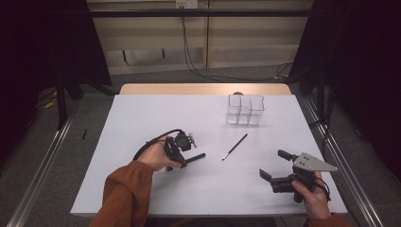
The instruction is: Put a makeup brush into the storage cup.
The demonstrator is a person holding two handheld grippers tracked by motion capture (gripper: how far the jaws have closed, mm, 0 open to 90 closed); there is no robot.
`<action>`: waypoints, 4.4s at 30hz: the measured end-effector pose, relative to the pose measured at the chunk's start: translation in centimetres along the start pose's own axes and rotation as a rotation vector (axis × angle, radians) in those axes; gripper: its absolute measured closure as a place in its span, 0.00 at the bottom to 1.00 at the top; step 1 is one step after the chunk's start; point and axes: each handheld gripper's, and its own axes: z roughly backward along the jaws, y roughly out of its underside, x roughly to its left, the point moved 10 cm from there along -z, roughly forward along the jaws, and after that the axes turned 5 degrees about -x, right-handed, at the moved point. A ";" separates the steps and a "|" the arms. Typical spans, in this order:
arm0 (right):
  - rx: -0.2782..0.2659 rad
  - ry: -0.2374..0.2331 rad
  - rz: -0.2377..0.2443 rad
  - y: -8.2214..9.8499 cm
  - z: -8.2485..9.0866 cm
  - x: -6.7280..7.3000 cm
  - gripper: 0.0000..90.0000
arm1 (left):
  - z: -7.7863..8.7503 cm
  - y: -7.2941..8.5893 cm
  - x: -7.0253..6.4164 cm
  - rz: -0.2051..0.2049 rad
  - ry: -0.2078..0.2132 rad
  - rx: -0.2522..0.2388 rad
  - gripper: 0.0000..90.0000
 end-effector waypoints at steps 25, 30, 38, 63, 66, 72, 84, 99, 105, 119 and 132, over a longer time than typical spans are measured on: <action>0.003 -0.007 0.001 0.0 0.0 0.1 0.00 | 0.3 -0.1 0.3 0.087 0.041 -0.022 0.86; 0.003 -0.005 0.001 0.0 0.0 0.1 0.00 | 0.6 -0.2 0.5 0.125 0.038 -0.076 0.86; 0.003 -0.005 0.001 0.0 0.0 0.1 0.00 | 1.8 -0.4 1.0 0.155 0.039 -0.171 0.86; -0.002 0.004 0.001 0.0 0.0 0.0 0.00 | 5.0 0.4 2.2 0.306 -0.057 -0.520 0.86; -0.003 0.005 0.001 0.0 0.0 0.0 0.00 | 5.3 0.5 2.2 0.320 -0.060 -0.551 0.86; -0.004 0.006 0.000 -0.1 0.0 -0.1 0.00 | 6.1 0.4 2.0 0.326 -0.069 -0.636 0.86; -0.009 0.010 -0.004 -0.1 0.1 -0.1 0.00 | 8.0 -0.3 0.7 0.300 -0.051 -0.802 0.86; -0.022 0.000 -0.002 -0.3 0.1 0.1 0.00 | 7.1 -1.8 -2.7 0.199 0.022 -0.807 0.86; -0.025 -0.010 0.001 -0.4 0.1 0.3 0.00 | 6.7 -2.8 -4.0 0.172 0.056 -0.794 0.86; -0.053 -0.074 0.016 -1.8 -0.6 1.3 0.00 | 6.5 -4.7 -6.1 0.113 0.107 -0.760 0.86; -0.042 -0.211 0.069 -3.6 -2.3 4.0 0.00 | 6.1 -5.5 -8.2 0.038 0.153 -0.665 0.86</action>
